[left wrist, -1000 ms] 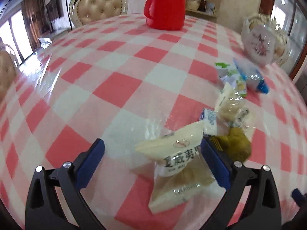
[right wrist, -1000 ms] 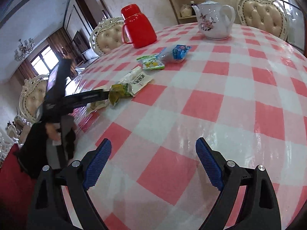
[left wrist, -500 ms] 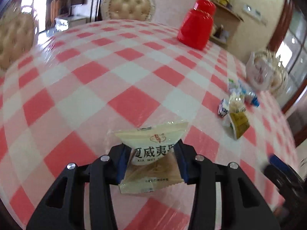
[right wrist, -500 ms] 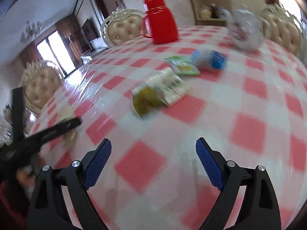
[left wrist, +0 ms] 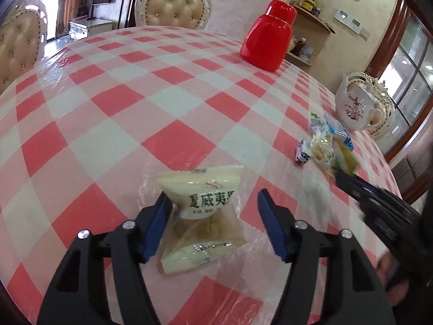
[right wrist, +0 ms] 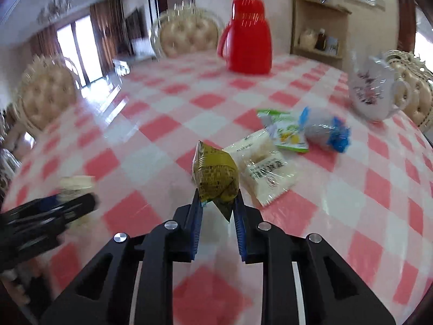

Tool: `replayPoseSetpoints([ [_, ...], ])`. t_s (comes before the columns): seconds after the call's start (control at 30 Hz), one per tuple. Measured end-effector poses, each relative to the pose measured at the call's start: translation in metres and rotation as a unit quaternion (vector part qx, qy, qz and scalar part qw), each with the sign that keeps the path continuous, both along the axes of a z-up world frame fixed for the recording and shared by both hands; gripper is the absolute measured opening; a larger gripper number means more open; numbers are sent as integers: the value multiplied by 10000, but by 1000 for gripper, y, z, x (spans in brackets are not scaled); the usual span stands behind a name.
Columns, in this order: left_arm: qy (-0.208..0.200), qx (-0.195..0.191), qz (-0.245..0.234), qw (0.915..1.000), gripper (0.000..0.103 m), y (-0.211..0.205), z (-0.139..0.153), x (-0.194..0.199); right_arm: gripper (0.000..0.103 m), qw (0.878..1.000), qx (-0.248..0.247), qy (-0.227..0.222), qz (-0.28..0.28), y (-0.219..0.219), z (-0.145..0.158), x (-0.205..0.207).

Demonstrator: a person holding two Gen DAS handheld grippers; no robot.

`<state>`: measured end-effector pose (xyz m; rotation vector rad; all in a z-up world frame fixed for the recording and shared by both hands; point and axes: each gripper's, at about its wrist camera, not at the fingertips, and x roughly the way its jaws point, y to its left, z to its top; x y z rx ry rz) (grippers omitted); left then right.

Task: Organize snacks
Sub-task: 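Grasp the yellow-green pack with the right tool while the left tool grasps a cream pastry pack, then carry both packs to the purple-rimmed bin and open both tools to drop them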

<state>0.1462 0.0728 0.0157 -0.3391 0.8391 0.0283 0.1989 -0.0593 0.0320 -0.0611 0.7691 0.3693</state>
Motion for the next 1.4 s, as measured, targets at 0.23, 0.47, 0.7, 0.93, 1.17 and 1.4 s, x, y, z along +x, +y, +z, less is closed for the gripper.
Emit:
replayPoseSetpoints([
  [0.23, -13, -12, -42, 10000, 70, -3, 0, 0, 22, 9996, 185, 93, -217, -47, 8, -90],
  [0.47, 20, 78, -70, 9999, 72, -4, 0, 1, 43, 9960, -275, 633, -568, -90, -19, -151],
  [0.7, 44, 145, -155, 9998, 77, -7, 0, 2, 74, 9947, -55, 585, -848, -94, -20, -144],
  [0.93, 186, 602, -286, 9976, 44, -19, 0, 4, 34, 9910, -316, 695, -1100, -93, -27, -134],
  [1.17, 180, 653, -598, 9959, 39, -27, -1, 5, 32, 9911, -207, 676, -1130, -95, -26, -134],
  [1.4, 180, 635, -807, 9946, 39, -23, 34, -63, 31, 9899, -497, 621, -1171, -110, 6, -168],
])
